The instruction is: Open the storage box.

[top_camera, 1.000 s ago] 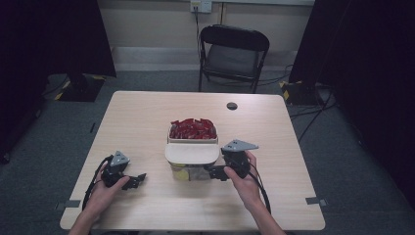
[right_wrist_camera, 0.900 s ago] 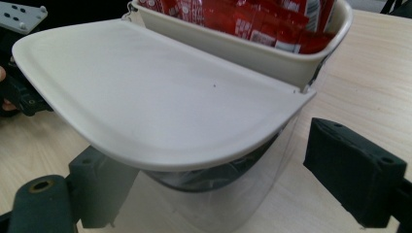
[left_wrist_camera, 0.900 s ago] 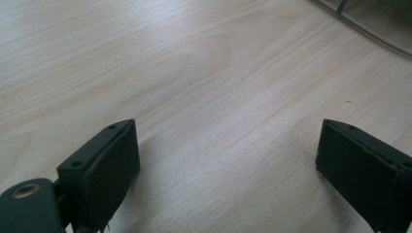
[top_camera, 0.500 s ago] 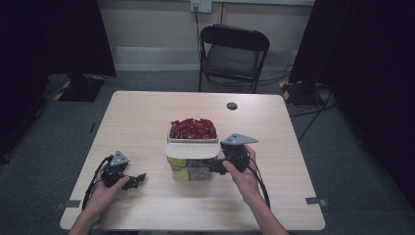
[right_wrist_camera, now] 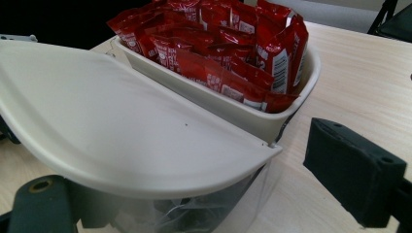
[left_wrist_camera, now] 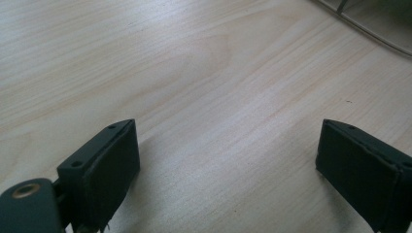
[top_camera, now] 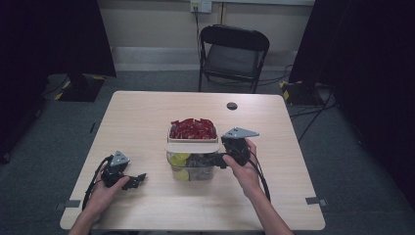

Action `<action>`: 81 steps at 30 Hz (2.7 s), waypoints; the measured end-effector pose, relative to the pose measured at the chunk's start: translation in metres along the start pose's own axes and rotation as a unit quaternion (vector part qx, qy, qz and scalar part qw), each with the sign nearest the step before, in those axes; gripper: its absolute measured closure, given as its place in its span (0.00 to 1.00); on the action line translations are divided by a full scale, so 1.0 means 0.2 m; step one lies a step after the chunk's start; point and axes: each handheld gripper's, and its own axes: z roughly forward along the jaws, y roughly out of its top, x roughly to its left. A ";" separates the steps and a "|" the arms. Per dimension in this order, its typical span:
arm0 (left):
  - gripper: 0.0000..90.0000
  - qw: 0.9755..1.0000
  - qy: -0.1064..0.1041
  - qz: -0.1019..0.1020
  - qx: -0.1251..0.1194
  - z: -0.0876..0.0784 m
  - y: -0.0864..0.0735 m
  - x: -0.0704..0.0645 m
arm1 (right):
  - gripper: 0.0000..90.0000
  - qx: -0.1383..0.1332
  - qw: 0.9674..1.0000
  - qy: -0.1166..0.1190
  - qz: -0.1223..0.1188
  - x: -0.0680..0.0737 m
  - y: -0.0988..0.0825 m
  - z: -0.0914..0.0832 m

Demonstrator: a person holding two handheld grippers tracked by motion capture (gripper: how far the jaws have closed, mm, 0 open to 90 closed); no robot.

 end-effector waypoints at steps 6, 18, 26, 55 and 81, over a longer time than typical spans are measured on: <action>0.09 1.000 0.000 0.000 0.000 0.00 0.00 0.00 | 0.15 -0.006 1.000 0.003 0.007 -0.01 0.00 0.01; 0.09 1.000 0.000 0.000 0.000 0.00 0.00 0.00 | 0.14 -0.011 1.000 0.003 0.015 -0.04 0.02 0.03; 0.09 1.000 0.000 0.000 0.000 0.00 0.00 0.00 | 0.14 -0.015 1.000 0.003 0.018 -0.06 0.03 0.04; 0.09 1.000 0.000 0.000 0.000 0.00 0.00 0.00 | 0.05 -0.020 0.998 -0.020 0.056 -0.14 0.02 0.09; 0.18 0.998 -0.024 -0.030 -0.044 -0.09 0.09 -0.05 | 0.02 -0.009 0.996 -0.033 0.086 -0.17 0.01 0.09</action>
